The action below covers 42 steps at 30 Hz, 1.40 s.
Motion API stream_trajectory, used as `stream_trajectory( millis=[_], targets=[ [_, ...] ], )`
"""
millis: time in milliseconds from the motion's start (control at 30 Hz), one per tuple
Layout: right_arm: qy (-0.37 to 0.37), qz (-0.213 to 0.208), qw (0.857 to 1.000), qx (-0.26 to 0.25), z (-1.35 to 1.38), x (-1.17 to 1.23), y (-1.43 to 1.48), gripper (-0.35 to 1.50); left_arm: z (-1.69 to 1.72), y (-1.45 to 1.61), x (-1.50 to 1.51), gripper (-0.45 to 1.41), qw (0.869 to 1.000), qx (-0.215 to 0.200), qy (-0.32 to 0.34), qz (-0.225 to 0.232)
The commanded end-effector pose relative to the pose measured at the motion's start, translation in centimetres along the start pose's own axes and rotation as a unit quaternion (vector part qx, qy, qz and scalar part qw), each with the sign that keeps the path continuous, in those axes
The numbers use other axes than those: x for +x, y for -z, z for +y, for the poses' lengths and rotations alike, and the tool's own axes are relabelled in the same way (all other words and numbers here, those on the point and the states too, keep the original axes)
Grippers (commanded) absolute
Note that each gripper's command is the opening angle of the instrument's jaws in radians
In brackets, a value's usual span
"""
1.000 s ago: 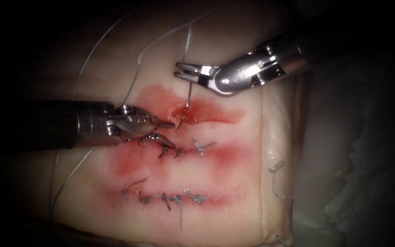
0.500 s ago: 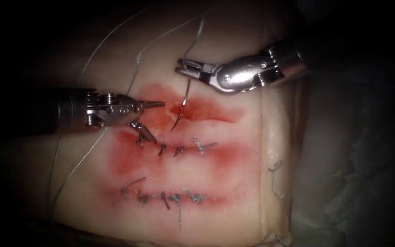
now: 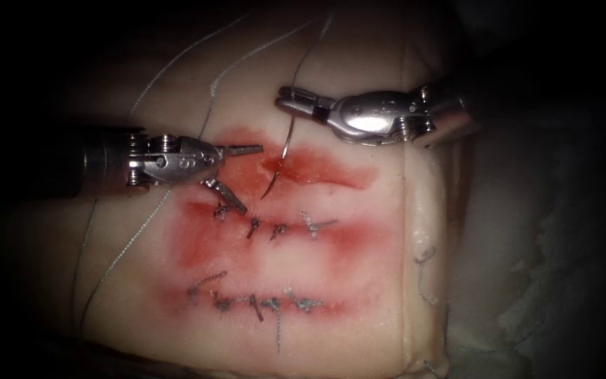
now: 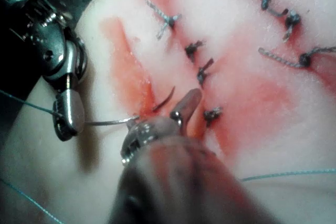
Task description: Wound Closure
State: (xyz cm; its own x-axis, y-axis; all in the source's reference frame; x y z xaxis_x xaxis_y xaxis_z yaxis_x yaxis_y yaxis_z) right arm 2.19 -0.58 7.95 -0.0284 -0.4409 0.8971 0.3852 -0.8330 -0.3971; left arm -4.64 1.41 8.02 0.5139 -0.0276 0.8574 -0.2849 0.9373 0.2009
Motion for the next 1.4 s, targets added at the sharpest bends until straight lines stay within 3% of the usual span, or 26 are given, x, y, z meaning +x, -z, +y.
stream_trajectory(
  millis=[33,300,833,1167,1267,1400],
  targets=[
    [-0.007,-0.002,1.0,0.0,0.02,0.05,-0.06,-0.35,0.08,-0.07,-0.01,1.01,1.0,-0.001,-0.002,-0.002],
    [-0.071,-0.004,0.997,-0.001,-0.01,0.15,-0.03,-0.35,0.1,-0.14,-0.03,0.99,1.0,0.003,-0.023,-0.013],
    [-0.159,-0.005,0.987,-0.01,0.03,0.28,-0.01,-0.35,0.08,-0.22,0.0,0.17,0.999,0.011,-0.031,-0.016],
    [-0.18,-0.008,0.984,-0.011,0.06,0.29,-0.01,-0.35,0.07,-0.33,-0.04,0.27,0.999,0.014,-0.034,-0.015],
    [-0.18,-0.008,0.984,-0.011,0.06,0.29,-0.01,-0.35,0.06,-0.35,-0.02,0.47,0.999,0.015,-0.036,-0.018],
    [-0.18,-0.008,0.984,-0.01,0.06,0.29,-0.01,-0.35,0.06,-0.34,-0.04,0.93,0.999,-0.003,-0.036,-0.026]
  ],
)
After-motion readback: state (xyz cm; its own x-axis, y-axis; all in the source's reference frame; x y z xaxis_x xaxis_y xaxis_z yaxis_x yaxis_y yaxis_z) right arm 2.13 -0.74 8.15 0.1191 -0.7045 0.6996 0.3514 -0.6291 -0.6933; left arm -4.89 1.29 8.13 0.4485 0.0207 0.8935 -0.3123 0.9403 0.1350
